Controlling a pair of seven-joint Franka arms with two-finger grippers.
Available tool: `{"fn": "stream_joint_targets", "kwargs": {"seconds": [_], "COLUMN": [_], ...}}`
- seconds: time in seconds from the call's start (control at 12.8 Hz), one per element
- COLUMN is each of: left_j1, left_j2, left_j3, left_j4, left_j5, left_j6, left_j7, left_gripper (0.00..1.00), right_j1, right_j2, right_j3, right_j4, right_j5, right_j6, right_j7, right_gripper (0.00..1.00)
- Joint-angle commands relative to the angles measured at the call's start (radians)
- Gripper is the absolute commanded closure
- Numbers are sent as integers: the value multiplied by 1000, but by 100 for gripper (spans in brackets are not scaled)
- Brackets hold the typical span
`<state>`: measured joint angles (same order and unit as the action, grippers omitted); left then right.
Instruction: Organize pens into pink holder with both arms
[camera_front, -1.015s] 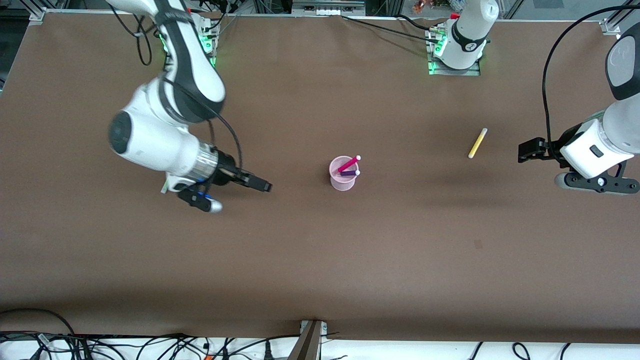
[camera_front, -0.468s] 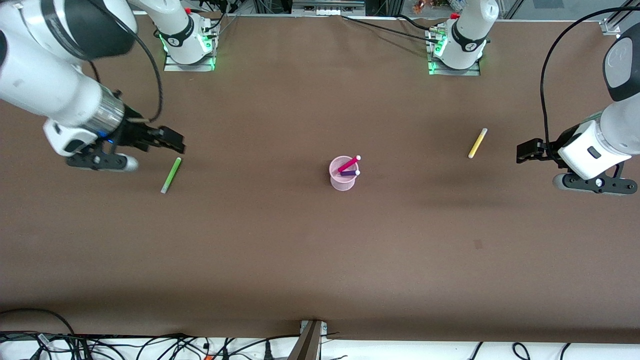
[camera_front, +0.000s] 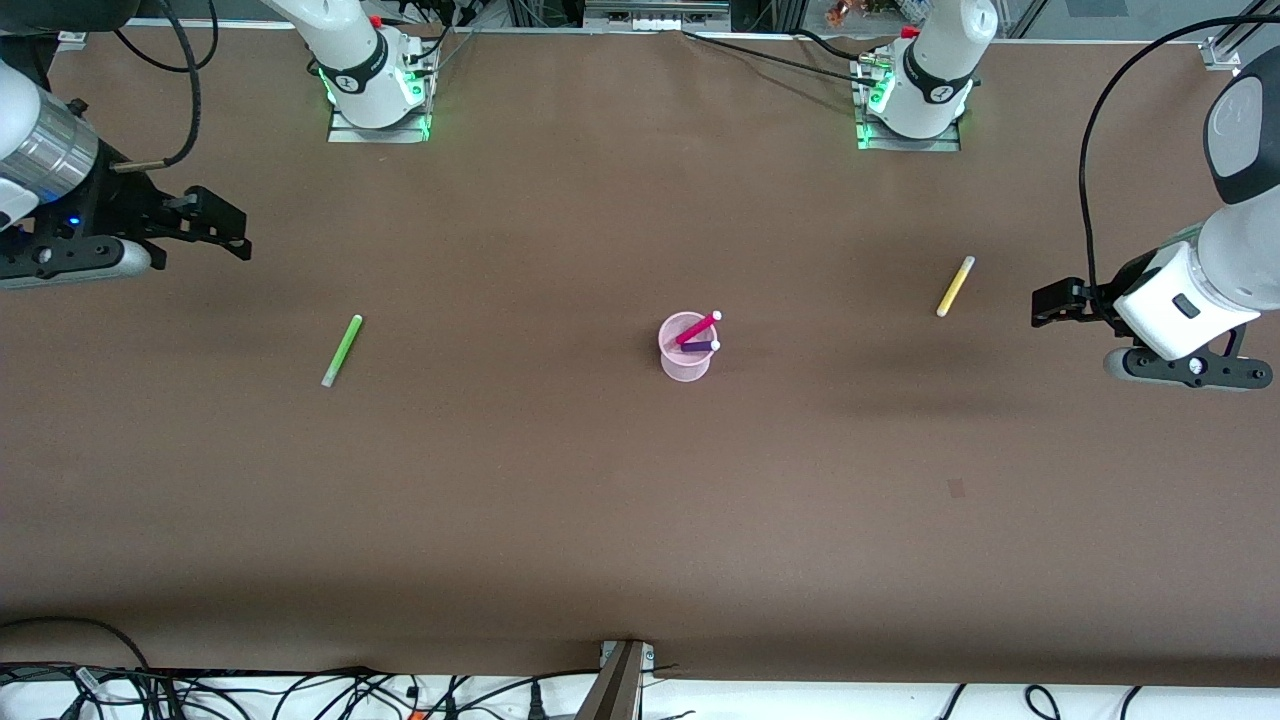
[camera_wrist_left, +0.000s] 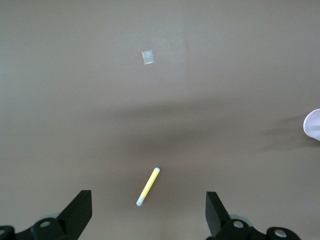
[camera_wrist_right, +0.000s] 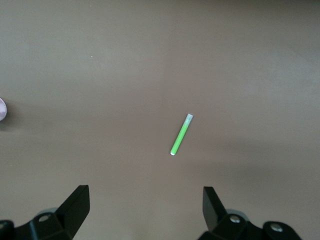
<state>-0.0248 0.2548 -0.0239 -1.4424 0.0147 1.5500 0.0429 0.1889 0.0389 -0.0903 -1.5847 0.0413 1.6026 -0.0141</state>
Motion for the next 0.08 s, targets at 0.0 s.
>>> {"fn": "stream_joint_targets", "kwargs": {"seconds": [0.0], "left_j1": [-3], "left_j2": [-12], "left_j3": [-5], "left_j4": [-15], "left_j5": [22], "left_j6": [12], "left_j7": [-15], "left_gripper": [0], "right_j1": [-14], "right_j2": [-13], "right_j3": [29], "right_j4": [6], "right_j5": [-21], "right_j6": [-53], "right_j7": [-6], "right_gripper": [0]}}
